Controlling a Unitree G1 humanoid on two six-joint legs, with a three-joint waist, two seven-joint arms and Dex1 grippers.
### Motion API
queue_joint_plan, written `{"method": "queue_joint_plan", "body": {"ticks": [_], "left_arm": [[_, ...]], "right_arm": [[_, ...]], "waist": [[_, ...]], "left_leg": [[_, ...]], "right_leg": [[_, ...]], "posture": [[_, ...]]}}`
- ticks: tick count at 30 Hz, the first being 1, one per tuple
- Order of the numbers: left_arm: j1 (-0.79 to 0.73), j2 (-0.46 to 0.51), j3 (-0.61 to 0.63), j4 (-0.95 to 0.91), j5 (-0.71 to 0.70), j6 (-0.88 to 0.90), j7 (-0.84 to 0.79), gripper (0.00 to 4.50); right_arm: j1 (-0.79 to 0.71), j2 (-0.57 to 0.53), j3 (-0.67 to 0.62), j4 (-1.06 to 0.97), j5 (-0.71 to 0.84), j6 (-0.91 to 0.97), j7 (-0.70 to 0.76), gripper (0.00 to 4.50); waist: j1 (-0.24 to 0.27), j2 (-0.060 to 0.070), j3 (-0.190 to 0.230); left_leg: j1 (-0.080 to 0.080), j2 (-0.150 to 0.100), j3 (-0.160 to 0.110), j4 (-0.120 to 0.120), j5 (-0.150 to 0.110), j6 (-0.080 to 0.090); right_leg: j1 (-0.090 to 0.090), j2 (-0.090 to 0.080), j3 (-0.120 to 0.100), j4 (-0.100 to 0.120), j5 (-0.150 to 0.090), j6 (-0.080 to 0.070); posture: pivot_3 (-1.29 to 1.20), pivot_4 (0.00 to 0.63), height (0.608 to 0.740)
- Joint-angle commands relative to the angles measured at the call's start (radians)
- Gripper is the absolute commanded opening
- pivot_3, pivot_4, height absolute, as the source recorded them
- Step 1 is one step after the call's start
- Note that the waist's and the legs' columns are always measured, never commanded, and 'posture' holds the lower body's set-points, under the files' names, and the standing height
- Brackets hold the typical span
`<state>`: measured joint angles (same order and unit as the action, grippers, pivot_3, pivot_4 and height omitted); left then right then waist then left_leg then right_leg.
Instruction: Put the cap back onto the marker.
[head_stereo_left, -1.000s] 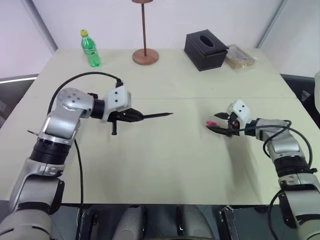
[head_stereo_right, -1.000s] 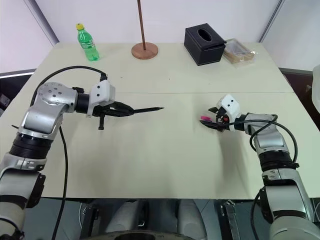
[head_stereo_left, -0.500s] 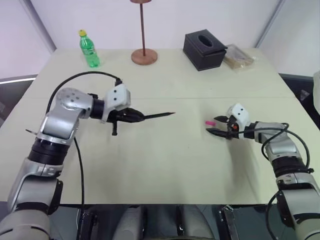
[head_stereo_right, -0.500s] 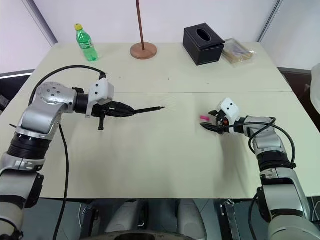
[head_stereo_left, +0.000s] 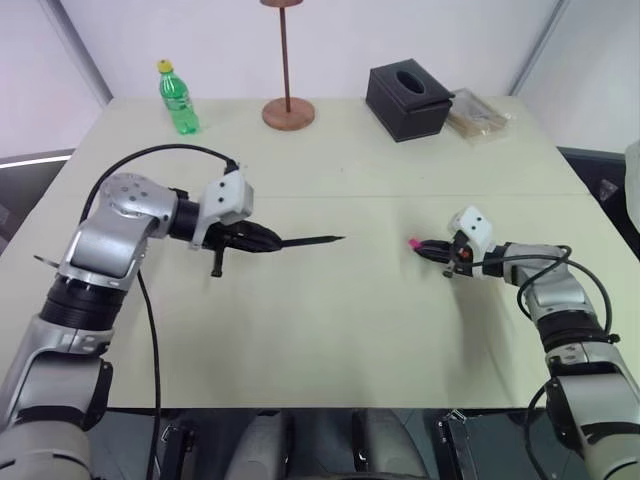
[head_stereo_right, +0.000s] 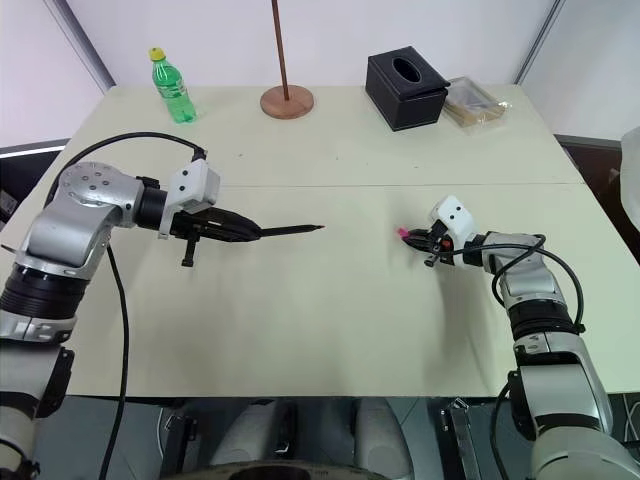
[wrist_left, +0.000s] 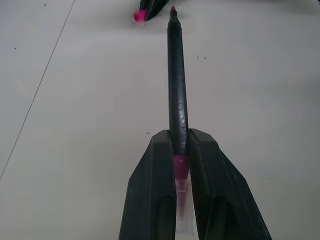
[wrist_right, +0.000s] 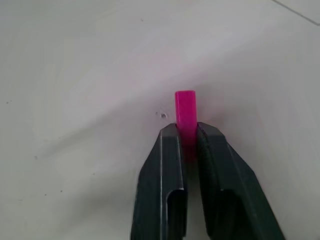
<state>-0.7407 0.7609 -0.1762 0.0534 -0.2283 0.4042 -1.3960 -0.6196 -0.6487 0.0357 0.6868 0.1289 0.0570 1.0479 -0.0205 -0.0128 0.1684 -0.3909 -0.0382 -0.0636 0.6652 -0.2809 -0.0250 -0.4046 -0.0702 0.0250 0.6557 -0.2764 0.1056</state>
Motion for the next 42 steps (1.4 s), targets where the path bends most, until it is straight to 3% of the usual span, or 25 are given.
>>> {"method": "queue_joint_plan", "body": {"ticks": [1, 6, 12, 19, 30, 42], "left_arm": [[-0.016, 0.008, 0.007, -0.019, -0.005, -0.028, -0.003, 0.0], [-0.038, -0.029, -0.019, 0.053, 0.03, -0.115, 0.013, 0.0], [-0.113, -0.129, -0.091, 0.259, 0.147, -0.378, 0.047, 0.0], [-0.174, -0.22, -0.126, 0.384, 0.203, -0.54, 0.06, 0.0], [-0.201, -0.257, -0.132, 0.426, 0.257, -0.662, 0.1, 0.0], [-0.201, -0.279, -0.128, 0.406, 0.249, -0.65, 0.124, 0.0]], "right_arm": [[-0.006, -0.004, -0.007, -0.014, -0.017, -0.008, -0.019, 0.05], [0.074, -0.049, -0.009, -0.204, -0.029, 0.021, -0.035, 0.05], [0.3, -0.217, -0.002, -0.738, -0.082, 0.125, -0.008, 0.05], [0.347, -0.281, -0.044, -1.039, -0.038, 0.318, -0.027, 0.05], [0.295, -0.263, -0.015, -1.067, -0.033, 0.387, -0.075, 0.05], [0.265, -0.231, 0.007, -1.066, -0.012, 0.421, -0.086, 0.05]], "waist": [[0.0, 0.0, 0.0], [0.004, 0.0, 0.0], [0.011, 0.001, 0.001], [0.003, 0.001, 0.002], [0.009, 0.0, 0.002], [0.008, 0.0, 0.002]], "left_leg": [[0.0, 0.0, 0.0, 0.0, 0.0, 0.0], [0.0, 0.0, 0.0, 0.0, 0.0, 0.0], [-0.002, -0.002, 0.0, 0.001, 0.0, 0.0], [-0.001, -0.001, 0.001, 0.0, 0.0, 0.0], [-0.001, -0.001, 0.0, 0.001, 0.0, 0.0], [-0.001, -0.001, 0.0, 0.001, 0.0, 0.0]], "right_leg": [[0.0, 0.0, 0.0, 0.0, 0.0, 0.0], [0.0, 0.0, 0.0, 0.0, 0.0, 0.0], [-0.001, -0.002, 0.0, -0.001, 0.0, 0.0], [-0.001, -0.001, 0.0, 0.0, 0.0, 0.001], [-0.001, -0.002, 0.0, 0.0, 0.0, 0.001], [-0.001, -0.001, 0.0, 0.0, 0.0, 0.001]], "posture": [[0.0, 0.15, 0.74], [0.0, 0.15, 0.74], [0.0, 0.15, 0.74], [0.0, 0.15, 0.74], [0.0, 0.15, 0.74], [0.0, 0.15, 0.74]]}}
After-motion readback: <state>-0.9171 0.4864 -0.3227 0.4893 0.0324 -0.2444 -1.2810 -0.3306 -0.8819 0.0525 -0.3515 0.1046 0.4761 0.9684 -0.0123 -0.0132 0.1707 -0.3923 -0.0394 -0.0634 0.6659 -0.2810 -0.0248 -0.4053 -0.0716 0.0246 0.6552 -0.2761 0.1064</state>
